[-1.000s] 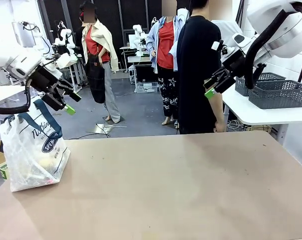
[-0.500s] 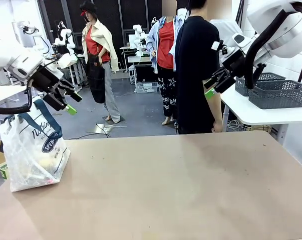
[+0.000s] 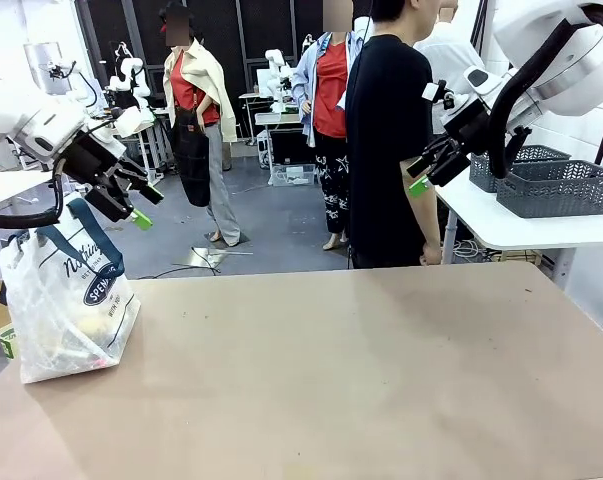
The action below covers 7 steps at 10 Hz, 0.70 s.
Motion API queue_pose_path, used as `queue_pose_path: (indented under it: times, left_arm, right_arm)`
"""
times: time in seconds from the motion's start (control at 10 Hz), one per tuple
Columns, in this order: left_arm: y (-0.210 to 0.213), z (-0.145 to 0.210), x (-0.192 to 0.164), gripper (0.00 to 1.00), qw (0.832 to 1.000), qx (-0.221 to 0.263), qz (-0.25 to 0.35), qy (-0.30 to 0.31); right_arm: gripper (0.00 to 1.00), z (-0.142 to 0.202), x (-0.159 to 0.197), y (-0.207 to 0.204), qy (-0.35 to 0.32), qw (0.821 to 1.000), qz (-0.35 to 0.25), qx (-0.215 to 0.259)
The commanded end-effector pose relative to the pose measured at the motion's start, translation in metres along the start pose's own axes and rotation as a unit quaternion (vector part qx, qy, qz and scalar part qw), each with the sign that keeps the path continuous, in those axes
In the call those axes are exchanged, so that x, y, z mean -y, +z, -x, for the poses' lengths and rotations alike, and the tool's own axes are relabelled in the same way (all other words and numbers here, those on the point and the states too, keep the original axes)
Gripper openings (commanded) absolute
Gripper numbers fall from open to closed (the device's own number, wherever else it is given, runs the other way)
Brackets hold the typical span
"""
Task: Transfer purchased items from the store into the shopping bag.
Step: Move the Reusable shopping bag to the right side of the table.
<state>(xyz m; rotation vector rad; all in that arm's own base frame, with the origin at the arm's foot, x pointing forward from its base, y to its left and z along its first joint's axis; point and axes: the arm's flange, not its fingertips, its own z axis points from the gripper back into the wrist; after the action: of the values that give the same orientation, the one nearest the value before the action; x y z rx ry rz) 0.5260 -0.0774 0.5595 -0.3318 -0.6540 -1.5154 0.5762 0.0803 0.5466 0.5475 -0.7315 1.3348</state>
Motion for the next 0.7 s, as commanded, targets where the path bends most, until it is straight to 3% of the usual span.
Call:
queue_pose_path:
  times: [0.0, 0.6]
  left_arm:
    - [0.0019, 0.0011, 0.0001, 1.0, 1.0, -0.001, 0.001, -0.009]
    - [0.0019, 0.0011, 0.0001, 1.0, 1.0, -0.001, 0.001, -0.009]
  right_arm:
    - [1.0, 0.0025, -0.0048, -0.0022, -0.002, 1.0, 0.002, -0.002]
    - [1.0, 0.0025, -0.0048, -0.0022, -0.002, 1.0, 0.002, -0.002]
